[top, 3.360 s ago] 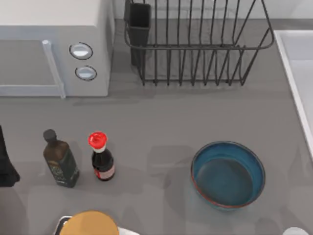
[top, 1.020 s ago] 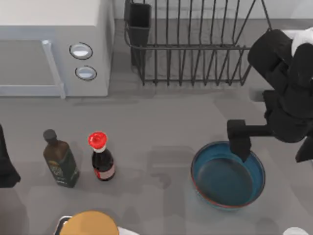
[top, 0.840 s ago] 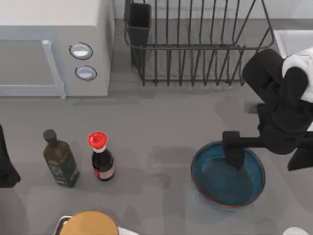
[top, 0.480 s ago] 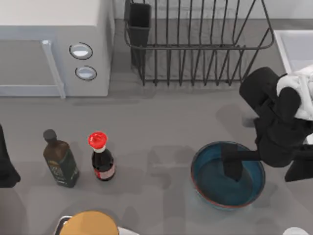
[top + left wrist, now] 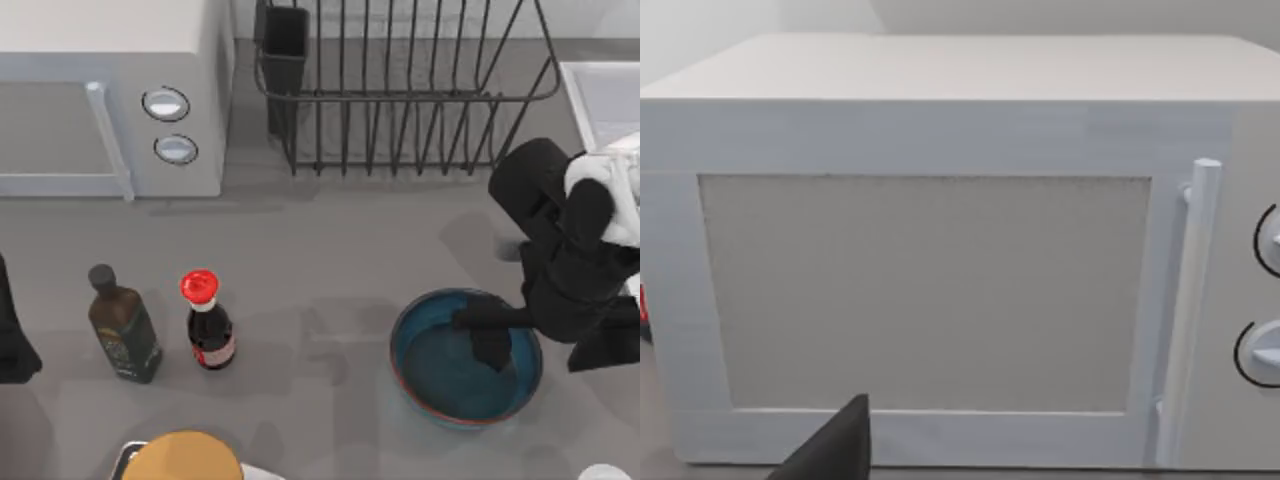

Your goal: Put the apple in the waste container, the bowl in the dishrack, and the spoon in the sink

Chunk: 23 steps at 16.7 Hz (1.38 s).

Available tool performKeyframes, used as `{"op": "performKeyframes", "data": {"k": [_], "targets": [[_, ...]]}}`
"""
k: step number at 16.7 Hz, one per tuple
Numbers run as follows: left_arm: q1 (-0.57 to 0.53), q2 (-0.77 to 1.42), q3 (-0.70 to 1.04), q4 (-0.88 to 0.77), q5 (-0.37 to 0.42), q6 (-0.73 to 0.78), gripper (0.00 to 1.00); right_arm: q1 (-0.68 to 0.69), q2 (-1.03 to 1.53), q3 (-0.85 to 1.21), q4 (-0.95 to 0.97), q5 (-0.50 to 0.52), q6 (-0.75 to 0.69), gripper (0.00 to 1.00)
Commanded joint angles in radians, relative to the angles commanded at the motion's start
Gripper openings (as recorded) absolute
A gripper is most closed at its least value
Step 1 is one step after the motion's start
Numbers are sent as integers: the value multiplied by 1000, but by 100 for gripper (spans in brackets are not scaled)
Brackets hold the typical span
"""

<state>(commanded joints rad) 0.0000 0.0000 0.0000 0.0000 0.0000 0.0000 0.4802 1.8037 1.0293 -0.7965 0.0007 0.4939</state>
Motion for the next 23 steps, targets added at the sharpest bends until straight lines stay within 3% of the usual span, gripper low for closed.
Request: {"op": "performKeyframes", "data": {"k": [7, 18, 23], "targets": [[0, 0, 0, 0, 0, 0, 100, 0, 0, 0, 0, 0, 0, 2], [0, 0, 0, 0, 0, 0, 100, 0, -5, 17, -17, 1, 1, 0], [0, 0, 0, 0, 0, 0, 100, -4, -65, 158, -234, 1, 3, 0]]}}
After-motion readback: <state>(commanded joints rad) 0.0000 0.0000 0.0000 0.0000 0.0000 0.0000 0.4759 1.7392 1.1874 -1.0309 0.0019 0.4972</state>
